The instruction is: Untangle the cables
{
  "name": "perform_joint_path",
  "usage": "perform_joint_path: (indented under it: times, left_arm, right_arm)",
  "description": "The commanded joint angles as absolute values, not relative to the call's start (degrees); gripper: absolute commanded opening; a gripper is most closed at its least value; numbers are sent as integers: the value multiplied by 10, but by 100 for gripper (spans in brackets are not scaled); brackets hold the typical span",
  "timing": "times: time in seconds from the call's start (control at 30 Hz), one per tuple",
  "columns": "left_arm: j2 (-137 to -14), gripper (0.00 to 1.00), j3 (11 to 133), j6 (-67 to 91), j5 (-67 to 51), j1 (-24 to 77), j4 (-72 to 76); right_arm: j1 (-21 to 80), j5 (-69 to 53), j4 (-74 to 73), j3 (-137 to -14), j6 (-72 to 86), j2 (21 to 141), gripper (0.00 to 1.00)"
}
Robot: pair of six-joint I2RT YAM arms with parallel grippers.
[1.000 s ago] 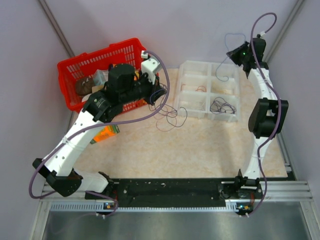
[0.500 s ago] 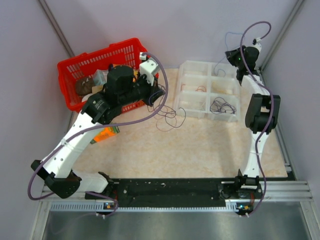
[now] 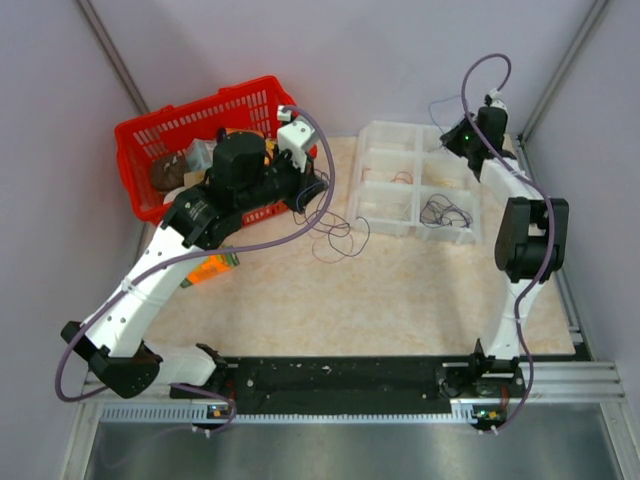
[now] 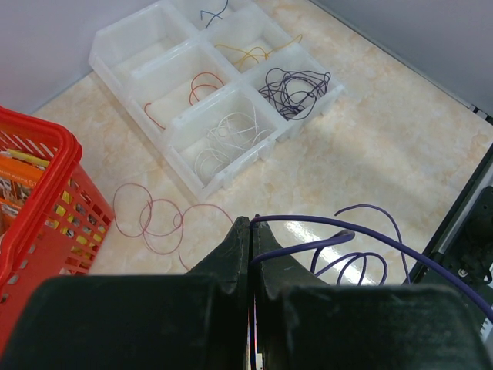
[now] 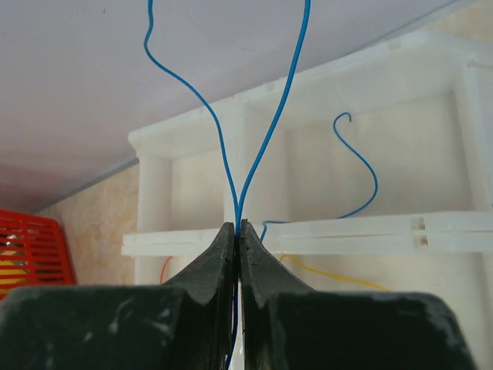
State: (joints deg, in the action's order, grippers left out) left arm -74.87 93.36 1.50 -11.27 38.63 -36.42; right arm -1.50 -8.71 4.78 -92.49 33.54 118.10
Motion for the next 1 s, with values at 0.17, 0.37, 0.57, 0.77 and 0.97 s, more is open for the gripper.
perform_joint_path:
  times: [0.17, 0.37, 0.57, 0.77, 0.97]
  left_arm:
    - [-744, 0, 932, 15, -138, 381, -335]
    - [-738, 0, 929, 18, -134, 380, -337]
    - [-731, 0, 921, 19, -127, 380, -336]
    - [-735, 0, 924, 21, -134, 379, -335]
    - [-736, 0, 925, 22, -129, 379, -338]
  right_arm:
    - [-11, -87, -220, -1098, 299, 1216, 0]
    - [-9, -90, -289, -1177, 323, 1260, 0]
    - [-9, -87, -335, -1197, 353, 1284, 0]
    - [-9, -82, -339, -1231, 375, 1321, 0]
    - [-10, -79, -348, -1278, 415, 1362, 0]
